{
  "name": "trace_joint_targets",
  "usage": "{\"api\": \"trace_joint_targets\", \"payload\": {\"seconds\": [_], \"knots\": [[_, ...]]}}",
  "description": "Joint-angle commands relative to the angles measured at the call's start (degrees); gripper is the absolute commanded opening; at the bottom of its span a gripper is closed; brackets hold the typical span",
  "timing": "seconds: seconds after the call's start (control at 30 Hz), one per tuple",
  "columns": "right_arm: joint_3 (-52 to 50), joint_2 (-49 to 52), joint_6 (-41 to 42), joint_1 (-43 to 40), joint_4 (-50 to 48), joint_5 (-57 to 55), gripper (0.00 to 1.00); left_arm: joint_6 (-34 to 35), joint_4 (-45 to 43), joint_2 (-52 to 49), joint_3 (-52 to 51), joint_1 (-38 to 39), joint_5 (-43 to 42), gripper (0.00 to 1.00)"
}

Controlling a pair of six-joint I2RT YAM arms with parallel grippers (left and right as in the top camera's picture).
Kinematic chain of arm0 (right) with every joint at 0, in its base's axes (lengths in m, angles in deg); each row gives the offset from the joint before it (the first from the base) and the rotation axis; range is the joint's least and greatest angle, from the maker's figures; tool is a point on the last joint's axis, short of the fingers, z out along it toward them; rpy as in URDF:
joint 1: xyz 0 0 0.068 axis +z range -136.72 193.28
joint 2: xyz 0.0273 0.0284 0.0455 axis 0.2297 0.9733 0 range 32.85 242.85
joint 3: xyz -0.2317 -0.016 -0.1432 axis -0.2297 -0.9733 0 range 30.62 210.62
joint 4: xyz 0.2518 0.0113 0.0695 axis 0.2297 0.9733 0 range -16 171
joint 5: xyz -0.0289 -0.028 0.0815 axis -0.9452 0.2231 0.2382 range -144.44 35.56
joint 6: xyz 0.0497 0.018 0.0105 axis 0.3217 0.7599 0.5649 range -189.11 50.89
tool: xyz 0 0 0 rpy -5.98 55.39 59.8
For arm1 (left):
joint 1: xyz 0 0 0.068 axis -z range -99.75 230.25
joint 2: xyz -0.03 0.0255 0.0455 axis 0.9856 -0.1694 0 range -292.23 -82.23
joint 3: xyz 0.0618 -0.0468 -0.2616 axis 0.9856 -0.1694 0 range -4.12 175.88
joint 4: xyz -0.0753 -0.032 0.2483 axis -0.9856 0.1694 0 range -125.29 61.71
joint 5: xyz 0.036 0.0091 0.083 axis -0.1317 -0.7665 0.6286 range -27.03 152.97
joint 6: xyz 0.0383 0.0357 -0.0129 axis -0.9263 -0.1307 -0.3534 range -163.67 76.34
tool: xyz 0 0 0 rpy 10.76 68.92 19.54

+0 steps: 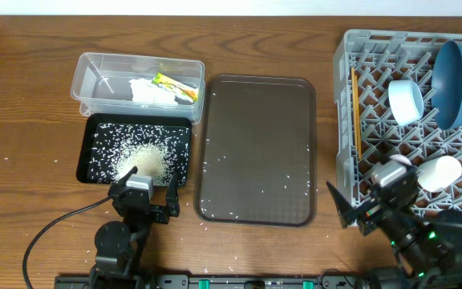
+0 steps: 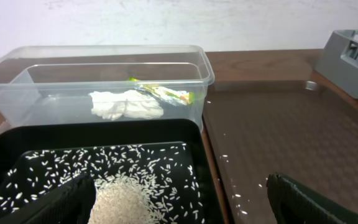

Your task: Sort waste into correct bins and load items into the dishwasher rack

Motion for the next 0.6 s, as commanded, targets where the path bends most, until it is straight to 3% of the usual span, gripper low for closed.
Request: {"api": "trace_joint_targets", "payload": {"seconds": [0.0,0.13,0.37,0.57], "knots": [[-6.97,-5.38,2.86,-1.55,-2.27,1.05,0.99,-0.15,0.42,0.39,-1.44,-0.13,0.7,0.91],[-16.74,-10.99,7.85,-1.9,-8.41,0.98,0.99,-0.15,0.42,0.39,-1.44,-0.13,0.68,0.91],[-30.73,-18.12,7.98,-1.95,-19.8,1.01,0.99,-0.15,0.39,0.39,-1.44,-0.13,0.68,0.91],[-32.87,-18.23,8.0,-1.95,-27.04,1.01,0.99,-0.15,0.42,0.39,-1.44,-0.13,0.68,0.91]]}}
